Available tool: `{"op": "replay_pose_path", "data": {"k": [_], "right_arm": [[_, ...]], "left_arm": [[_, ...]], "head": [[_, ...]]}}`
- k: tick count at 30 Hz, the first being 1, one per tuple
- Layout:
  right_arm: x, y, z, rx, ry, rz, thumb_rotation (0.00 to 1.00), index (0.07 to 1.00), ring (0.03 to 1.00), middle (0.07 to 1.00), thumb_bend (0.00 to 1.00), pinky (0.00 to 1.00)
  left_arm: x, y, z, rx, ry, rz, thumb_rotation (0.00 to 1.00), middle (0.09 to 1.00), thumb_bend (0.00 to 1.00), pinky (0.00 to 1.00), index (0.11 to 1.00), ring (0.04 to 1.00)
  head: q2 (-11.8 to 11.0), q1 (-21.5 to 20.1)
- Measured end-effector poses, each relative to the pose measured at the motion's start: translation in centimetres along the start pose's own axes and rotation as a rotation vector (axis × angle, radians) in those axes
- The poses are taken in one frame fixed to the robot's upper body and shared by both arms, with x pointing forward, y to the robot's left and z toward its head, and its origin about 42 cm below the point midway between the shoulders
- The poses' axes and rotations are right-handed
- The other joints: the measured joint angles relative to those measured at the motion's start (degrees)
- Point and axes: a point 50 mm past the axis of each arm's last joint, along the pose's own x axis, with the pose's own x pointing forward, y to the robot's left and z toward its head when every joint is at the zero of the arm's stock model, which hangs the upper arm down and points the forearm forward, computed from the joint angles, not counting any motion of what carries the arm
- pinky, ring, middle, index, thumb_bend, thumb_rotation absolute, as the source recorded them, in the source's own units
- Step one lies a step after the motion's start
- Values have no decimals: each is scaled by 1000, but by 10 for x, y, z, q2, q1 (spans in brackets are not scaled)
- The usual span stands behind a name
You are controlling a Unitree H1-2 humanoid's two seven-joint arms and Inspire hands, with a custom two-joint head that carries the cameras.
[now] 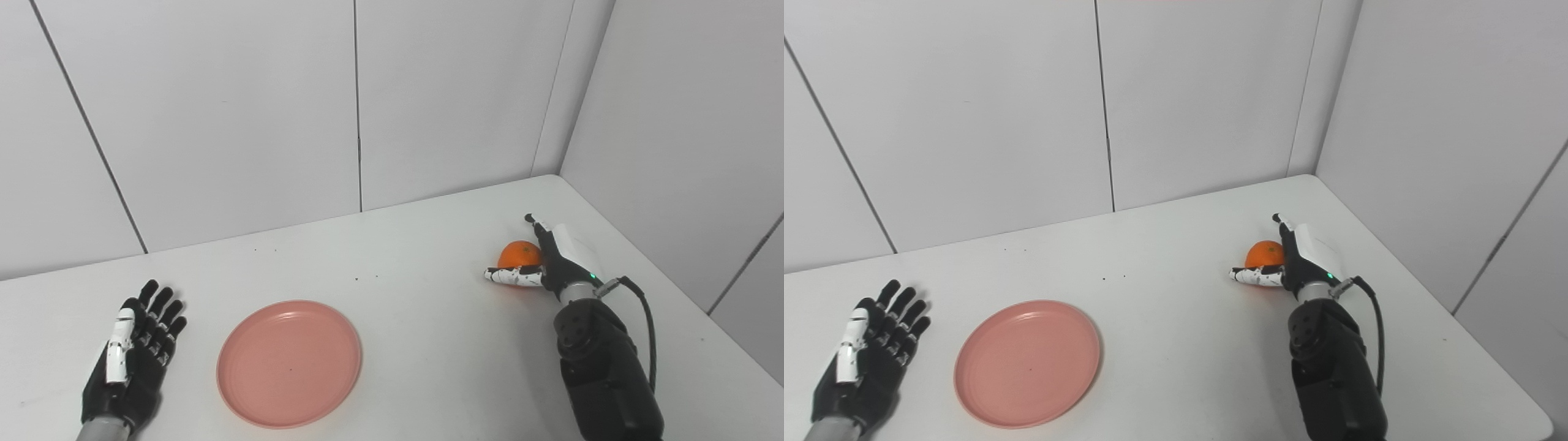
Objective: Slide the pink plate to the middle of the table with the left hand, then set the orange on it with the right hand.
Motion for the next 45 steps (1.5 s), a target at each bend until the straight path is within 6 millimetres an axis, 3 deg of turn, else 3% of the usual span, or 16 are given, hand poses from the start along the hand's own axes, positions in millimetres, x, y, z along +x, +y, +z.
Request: {"op": "replay_pose_path", "data": {"k": [12, 18, 23, 30, 33, 34, 35, 39, 45], "right_arm": [[5, 6, 2, -1, 2, 25, 400, 870, 849, 889, 941, 727], [9, 7, 3, -5, 4, 28, 352, 864, 854, 886, 929, 750], [13, 6, 1, -6, 10, 19, 279, 791, 736, 793, 911, 625], [14, 1, -1, -27, 5, -2, 149, 611, 539, 607, 851, 459], [14, 1, -1, -35, 2, -10, 108, 577, 518, 577, 846, 438], [14, 1, -2, -37, 2, -11, 126, 524, 494, 558, 656, 411], [14, 1, -2, -42, 2, -13, 133, 498, 450, 524, 567, 364], [14, 1, -2, -59, 4, -18, 132, 484, 358, 441, 524, 279], [13, 1, -2, -57, 3, -19, 128, 483, 326, 410, 520, 252]], "left_arm": [[-1, 0, 0, 1, 2, 1, 1000, 988, 302, 1000, 979, 985], [-1, 0, 0, 1, 2, 1, 1000, 984, 307, 1000, 976, 979], [-1, 0, 0, -3, 1, -2, 1000, 986, 315, 1000, 977, 977], [-2, 1, 0, -12, -2, -1, 1000, 965, 313, 991, 960, 959], [-2, 1, 0, -11, -1, 1, 1000, 970, 313, 996, 964, 964], [-2, 1, 0, -11, -1, 1, 1000, 971, 311, 998, 964, 966], [-2, 0, 0, -10, -1, 1, 1000, 971, 310, 999, 965, 966], [-3, 0, 0, -10, 1, 3, 1000, 970, 306, 998, 964, 965], [-2, 0, 0, -10, 1, 7, 1000, 975, 308, 1000, 968, 969]], "head": [[3, 1], [4, 2], [5, 3], [7, 6], [7, 6], [7, 6], [7, 6], [9, 8], [8, 9]]}}
